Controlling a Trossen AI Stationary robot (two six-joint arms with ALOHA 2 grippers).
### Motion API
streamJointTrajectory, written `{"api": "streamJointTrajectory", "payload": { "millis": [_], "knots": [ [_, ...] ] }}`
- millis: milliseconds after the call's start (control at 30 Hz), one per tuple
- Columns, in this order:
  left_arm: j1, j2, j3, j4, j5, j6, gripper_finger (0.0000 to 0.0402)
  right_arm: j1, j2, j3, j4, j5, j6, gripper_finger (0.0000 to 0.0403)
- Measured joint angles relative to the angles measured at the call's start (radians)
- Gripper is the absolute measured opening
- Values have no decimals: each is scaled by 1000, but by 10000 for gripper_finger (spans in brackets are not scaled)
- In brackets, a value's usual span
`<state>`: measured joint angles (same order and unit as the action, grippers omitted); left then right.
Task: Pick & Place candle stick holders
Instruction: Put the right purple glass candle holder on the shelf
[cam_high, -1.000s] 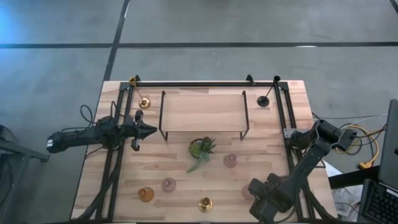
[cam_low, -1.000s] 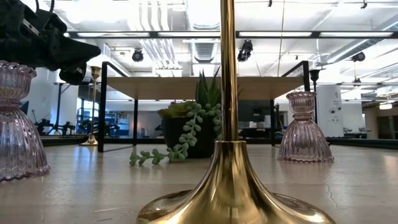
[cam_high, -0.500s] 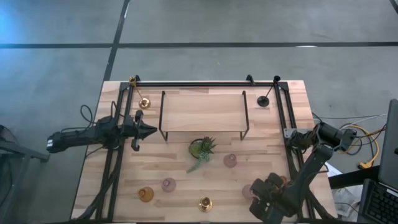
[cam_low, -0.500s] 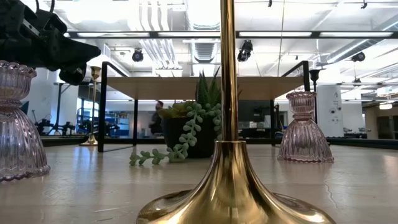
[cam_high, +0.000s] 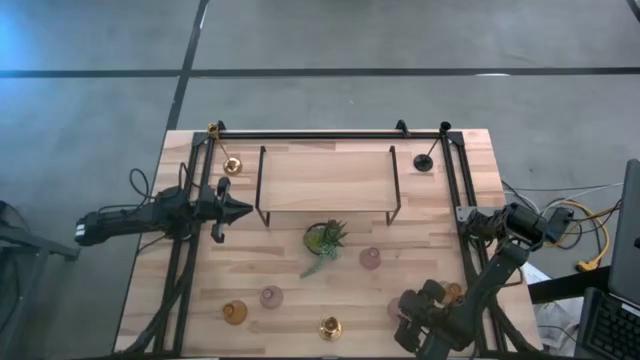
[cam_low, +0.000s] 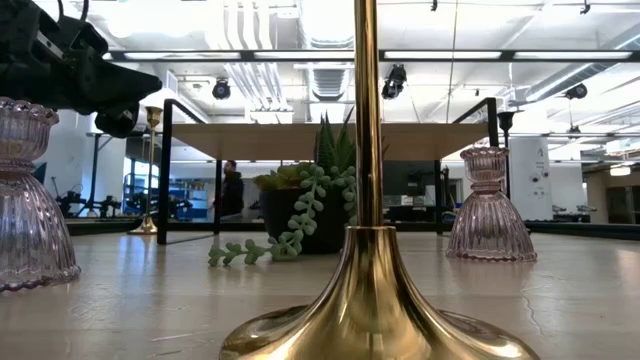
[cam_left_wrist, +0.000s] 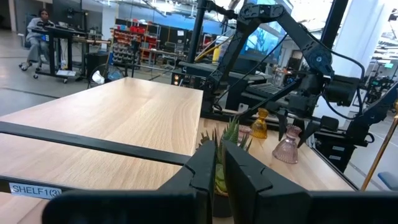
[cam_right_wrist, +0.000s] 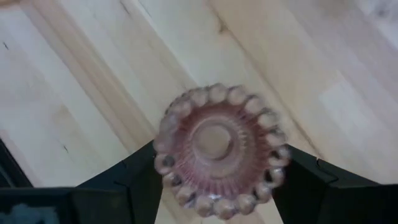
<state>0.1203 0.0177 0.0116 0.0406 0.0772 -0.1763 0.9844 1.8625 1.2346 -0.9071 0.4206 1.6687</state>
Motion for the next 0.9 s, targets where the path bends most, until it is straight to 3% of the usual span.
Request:
{"api": "streamJointTrajectory", "payload": {
  "millis": [233, 633, 767, 900],
  "knots": [
    [0, 0, 0, 0, 0, 0, 35, -1, 0, -4, -3, 17, -28, 210],
    [0, 0, 0, 0, 0, 0, 35, -1, -1, -8, -8, 147, -27, 133],
    [0, 0, 0, 0, 0, 0, 35, -2, -1, -8, 9, 186, -23, 133],
    [0, 0, 0, 0, 0, 0, 35, -4, -1, -8, 9, 196, -19, 159]
  ]
}}
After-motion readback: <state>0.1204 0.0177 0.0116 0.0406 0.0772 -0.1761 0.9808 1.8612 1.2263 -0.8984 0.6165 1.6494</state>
